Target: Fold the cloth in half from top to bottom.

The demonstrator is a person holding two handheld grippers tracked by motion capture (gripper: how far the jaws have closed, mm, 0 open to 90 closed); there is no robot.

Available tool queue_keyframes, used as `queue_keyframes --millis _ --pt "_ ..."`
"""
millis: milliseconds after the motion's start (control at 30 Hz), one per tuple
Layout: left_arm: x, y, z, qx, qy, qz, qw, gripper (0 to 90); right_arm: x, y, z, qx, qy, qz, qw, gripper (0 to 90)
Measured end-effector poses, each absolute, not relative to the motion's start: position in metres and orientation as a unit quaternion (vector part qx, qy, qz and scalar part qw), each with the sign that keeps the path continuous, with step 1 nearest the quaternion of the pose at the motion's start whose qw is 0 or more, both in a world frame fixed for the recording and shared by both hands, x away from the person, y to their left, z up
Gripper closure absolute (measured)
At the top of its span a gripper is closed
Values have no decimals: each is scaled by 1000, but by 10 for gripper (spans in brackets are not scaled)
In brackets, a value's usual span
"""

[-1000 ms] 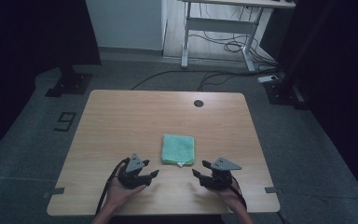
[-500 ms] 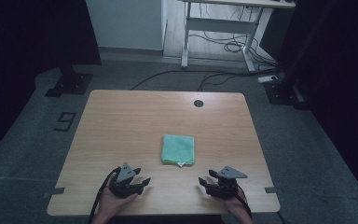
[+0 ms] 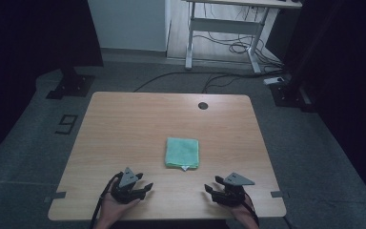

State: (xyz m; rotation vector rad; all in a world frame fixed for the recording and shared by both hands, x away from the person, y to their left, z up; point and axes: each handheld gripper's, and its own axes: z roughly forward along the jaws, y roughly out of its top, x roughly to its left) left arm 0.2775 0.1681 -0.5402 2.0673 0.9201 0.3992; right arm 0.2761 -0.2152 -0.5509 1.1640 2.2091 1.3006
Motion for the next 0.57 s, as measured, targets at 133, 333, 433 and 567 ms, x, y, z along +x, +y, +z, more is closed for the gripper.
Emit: queue_keyframes --millis 133,333,433,567 --pt "277 169 -540 821 366 160 409 415 276 -215 -551 408 774 456 161 388" --pt "277 170 -540 820 367 160 409 414 277 -215 -551 410 773 457 160 385" --pt "277 170 -540 819 368 161 411 412 277 -215 -551 409 773 458 162 382" --pt "277 170 -538 817 368 162 413 408 277 -215 -551 408 773 458 163 375"
